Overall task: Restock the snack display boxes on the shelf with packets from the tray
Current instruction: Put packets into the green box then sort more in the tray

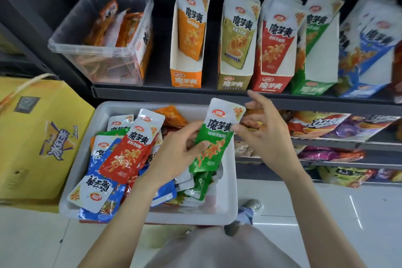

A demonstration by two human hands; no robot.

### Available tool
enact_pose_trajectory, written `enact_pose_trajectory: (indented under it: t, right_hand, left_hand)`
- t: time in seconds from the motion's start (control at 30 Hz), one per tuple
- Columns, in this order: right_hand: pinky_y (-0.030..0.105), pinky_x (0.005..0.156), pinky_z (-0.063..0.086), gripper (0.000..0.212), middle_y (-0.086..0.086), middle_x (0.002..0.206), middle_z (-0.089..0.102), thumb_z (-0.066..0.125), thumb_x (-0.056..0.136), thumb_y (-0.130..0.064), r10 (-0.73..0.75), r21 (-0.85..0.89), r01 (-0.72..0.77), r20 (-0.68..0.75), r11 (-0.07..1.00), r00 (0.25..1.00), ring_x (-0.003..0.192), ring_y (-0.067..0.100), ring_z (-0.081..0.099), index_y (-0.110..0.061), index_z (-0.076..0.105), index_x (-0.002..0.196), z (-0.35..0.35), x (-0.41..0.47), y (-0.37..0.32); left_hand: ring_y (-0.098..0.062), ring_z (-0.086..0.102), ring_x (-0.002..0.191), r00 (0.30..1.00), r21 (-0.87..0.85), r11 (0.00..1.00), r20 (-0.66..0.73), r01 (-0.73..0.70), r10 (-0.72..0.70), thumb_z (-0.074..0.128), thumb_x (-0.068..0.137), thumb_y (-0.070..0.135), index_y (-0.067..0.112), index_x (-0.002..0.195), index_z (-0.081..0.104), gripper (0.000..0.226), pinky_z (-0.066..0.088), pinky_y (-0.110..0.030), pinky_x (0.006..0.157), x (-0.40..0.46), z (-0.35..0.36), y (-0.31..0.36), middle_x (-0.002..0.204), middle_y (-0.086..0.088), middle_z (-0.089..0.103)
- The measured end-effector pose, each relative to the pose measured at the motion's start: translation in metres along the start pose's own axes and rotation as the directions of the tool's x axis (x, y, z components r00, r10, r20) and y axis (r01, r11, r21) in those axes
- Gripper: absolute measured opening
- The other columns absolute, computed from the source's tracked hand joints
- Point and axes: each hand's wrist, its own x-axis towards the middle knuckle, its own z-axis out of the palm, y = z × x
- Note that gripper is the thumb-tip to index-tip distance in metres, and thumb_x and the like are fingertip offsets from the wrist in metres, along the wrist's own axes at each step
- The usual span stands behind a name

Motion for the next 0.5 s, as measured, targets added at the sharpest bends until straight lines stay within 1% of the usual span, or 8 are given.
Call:
enact_pose_trajectory:
  t: [0.03, 0.1, 0.17, 0.2, 0.3, 0.37, 0.43, 0.5]
  right_hand:
    - [0.019, 0.067, 0.056, 0.065, -0.013, 0.117, 0.055, 0.074, 0.079, -0.023, 0.029, 0.032, -0.030, 0.031, 0.999, 0.999, 0.097, 0.002, 0.062, -0.044, 0.038, 0.129, -0.007, 0.000, -0.001]
    - [0.017, 0.065, 0.055, 0.053, -0.022, 0.109, 0.059, 0.073, 0.080, -0.019, 0.038, 0.029, -0.041, 0.107, 0.999, 0.994, 0.094, 0.002, 0.064, -0.044, 0.045, 0.118, -0.021, -0.001, -0.003]
    - [0.013, 0.059, 0.052, 0.033, -0.024, 0.095, 0.064, 0.071, 0.083, -0.018, 0.010, -0.030, -0.006, 0.131, 1.000, 0.991, 0.087, 0.002, 0.066, -0.040, 0.052, 0.099, -0.037, -0.005, -0.003]
    - [0.015, 0.056, 0.051, 0.026, -0.023, 0.090, 0.066, 0.070, 0.083, -0.017, 0.003, -0.042, 0.001, 0.097, 0.999, 0.995, 0.081, 0.002, 0.067, -0.035, 0.054, 0.092, -0.046, -0.006, -0.001]
    - [0.022, 0.052, 0.053, 0.020, -0.018, 0.080, 0.068, 0.069, 0.084, -0.014, 0.031, 0.010, -0.030, -0.105, 1.000, 0.994, 0.066, 0.003, 0.068, -0.027, 0.055, 0.085, -0.082, -0.010, 0.007]
    - [0.022, 0.055, 0.053, 0.015, -0.026, 0.078, 0.068, 0.068, 0.086, -0.015, 0.019, -0.002, -0.021, -0.296, 1.000, 0.955, 0.060, 0.003, 0.065, -0.026, 0.056, 0.088, -0.116, -0.011, 0.015]
    - [0.017, 0.062, 0.053, 0.010, -0.030, 0.078, 0.066, 0.064, 0.090, -0.015, -0.020, 0.009, 0.027, -0.470, 1.000, 0.882, 0.064, -0.003, 0.064, -0.016, 0.059, 0.098, -0.156, -0.007, 0.023]
    - [0.024, 0.070, 0.057, 0.010, -0.022, 0.082, 0.068, 0.062, 0.092, -0.019, -0.058, 0.046, 0.104, -0.584, 0.993, 0.810, 0.077, 0.003, 0.067, -0.020, 0.059, 0.102, -0.194, 0.003, 0.027]
  left_hand:
    - [-0.004, 0.066, 0.095, 0.999, 0.115, 0.993, 0.034, -0.038, 0.034, 0.062, 0.090, 0.013, 0.034, 0.121, 0.053, 0.039, 0.057, -0.032, 0.081, 0.004, 0.002, 0.004, 0.108, 0.013, 0.068]
    - [-0.011, 0.068, 0.091, 0.989, 0.318, 0.937, 0.081, -0.146, 0.126, 0.062, 0.090, 0.020, 0.027, 0.128, 0.054, 0.039, 0.056, -0.039, 0.079, 0.015, 0.007, 0.011, 0.107, 0.008, 0.070]
    - [-0.013, 0.069, 0.085, 0.971, 0.378, 0.894, 0.104, -0.239, 0.215, 0.064, 0.089, 0.025, 0.026, 0.126, 0.055, 0.039, 0.056, -0.039, 0.076, 0.026, 0.014, 0.023, 0.104, 0.007, 0.071]
    - [-0.009, 0.069, 0.083, 0.962, 0.377, 0.885, 0.096, -0.272, 0.255, 0.066, 0.087, 0.027, 0.029, 0.124, 0.056, 0.038, 0.057, -0.037, 0.075, 0.032, 0.019, 0.030, 0.102, 0.011, 0.071]
    - [0.003, 0.065, 0.087, 0.932, 0.299, 0.893, -0.029, -0.337, 0.361, 0.069, 0.085, 0.024, 0.032, 0.118, 0.059, 0.035, 0.055, -0.027, 0.079, 0.052, 0.038, 0.058, 0.097, 0.022, 0.067]
    - [0.003, 0.063, 0.097, 0.895, 0.243, 0.890, -0.137, -0.386, 0.425, 0.066, 0.088, 0.022, 0.025, 0.120, 0.060, 0.032, 0.053, -0.025, 0.085, 0.068, 0.054, 0.076, 0.104, 0.018, 0.067]
    - [-0.003, 0.061, 0.105, 0.861, 0.302, 0.861, -0.184, -0.409, 0.474, 0.061, 0.091, 0.025, 0.020, 0.119, 0.061, 0.029, 0.051, -0.029, 0.090, 0.089, 0.073, 0.089, 0.111, 0.010, 0.067]
    - [-0.009, 0.059, 0.106, 0.842, 0.429, 0.811, -0.181, -0.397, 0.508, 0.057, 0.092, 0.028, 0.019, 0.116, 0.063, 0.026, 0.046, -0.030, 0.093, 0.113, 0.094, 0.096, 0.113, 0.006, 0.066]
